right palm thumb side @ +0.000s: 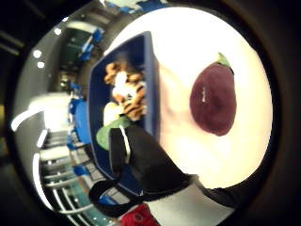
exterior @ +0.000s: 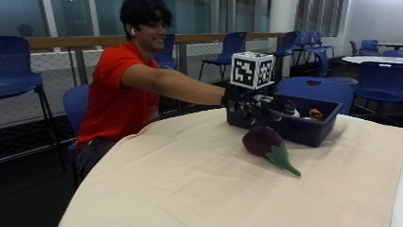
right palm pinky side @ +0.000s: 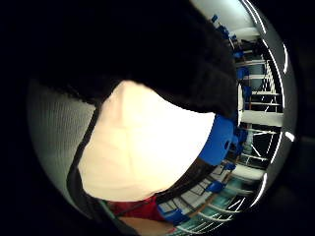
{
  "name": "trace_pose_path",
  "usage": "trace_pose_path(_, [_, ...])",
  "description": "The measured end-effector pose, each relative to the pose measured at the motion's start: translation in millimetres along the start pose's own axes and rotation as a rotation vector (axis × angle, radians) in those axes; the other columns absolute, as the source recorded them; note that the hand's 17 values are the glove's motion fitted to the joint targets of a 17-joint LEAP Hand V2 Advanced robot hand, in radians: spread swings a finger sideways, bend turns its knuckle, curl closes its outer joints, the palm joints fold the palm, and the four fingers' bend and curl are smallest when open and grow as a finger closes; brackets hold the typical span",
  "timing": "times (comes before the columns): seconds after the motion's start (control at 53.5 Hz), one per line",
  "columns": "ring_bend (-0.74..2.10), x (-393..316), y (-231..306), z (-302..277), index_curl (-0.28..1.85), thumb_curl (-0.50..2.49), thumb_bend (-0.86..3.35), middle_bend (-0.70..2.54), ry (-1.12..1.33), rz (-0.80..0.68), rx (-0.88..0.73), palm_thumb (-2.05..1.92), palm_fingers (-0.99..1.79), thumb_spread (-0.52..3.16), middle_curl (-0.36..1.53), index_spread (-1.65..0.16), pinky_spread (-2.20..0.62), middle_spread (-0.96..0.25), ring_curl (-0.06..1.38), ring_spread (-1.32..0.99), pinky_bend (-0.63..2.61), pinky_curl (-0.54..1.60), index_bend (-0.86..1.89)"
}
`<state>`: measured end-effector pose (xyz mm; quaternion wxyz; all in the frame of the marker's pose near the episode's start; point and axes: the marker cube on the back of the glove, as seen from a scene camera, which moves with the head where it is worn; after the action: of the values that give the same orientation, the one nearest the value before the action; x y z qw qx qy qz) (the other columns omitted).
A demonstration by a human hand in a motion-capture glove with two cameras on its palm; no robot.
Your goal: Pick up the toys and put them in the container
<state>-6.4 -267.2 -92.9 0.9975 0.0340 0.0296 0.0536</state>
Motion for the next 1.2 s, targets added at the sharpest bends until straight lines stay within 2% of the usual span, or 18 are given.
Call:
trace_pose_path(0.336, [0.17, -4, -27, 55, 0.21, 0.18, -0.07, 0.11, -0.064, 0.005, -0.08, -0.09, -0.21, 1.03, 0.24, -0.35, 0.14, -0.07, 0.22, 0.06, 1.16, 0.33, 0.14])
trace_pose_path(0.523, [0.32, -24, -40, 79, 0.22, 0.19, -0.04, 0.09, -0.038, -0.008, -0.116, -0.04, -0.1, 1.09, 0.2, -0.36, 0.11, -0.05, 0.27, 0.06, 1.26, 0.35, 0.15])
trace_pose_path(0.728, [0.31, -18, -41, 90, 0.27, 0.22, -0.01, 0.08, 0.017, 0.055, -0.164, 0.02, -0.06, 1.15, 0.16, -0.37, 0.05, -0.02, 0.27, 0.08, 1.36, 0.38, 0.25])
trace_pose_path(0.897, [0.39, -11, -37, 90, 0.36, 0.28, 0.06, 0.17, 0.027, 0.069, -0.193, 0.16, 0.18, 1.3, 0.16, -0.36, -0.05, -0.01, 0.28, 0.08, 1.22, 0.33, 0.47])
trace_pose_path(0.99, [0.38, -12, -36, 90, 0.4, 0.31, 0.08, 0.22, 0.037, 0.071, -0.148, 0.21, 0.24, 1.36, 0.2, -0.34, -0.1, -0.04, 0.28, 0.06, 1.16, 0.31, 0.52])
trace_pose_path(1.121, [0.51, -12, -31, 81, 0.4, 0.39, 0.18, 0.4, 0.012, 0.067, -0.072, 0.4, 0.57, 1.4, 0.27, -0.33, -0.23, -0.1, 0.3, -0.07, 1.12, 0.3, 0.41])
trace_pose_path(1.195, [0.63, -8, -24, 73, 0.4, 0.43, 0.2, 0.4, 0.002, 0.083, -0.067, 0.47, 0.68, 1.38, 0.28, -0.33, -0.31, -0.14, 0.33, -0.16, 1.14, 0.31, 0.32])
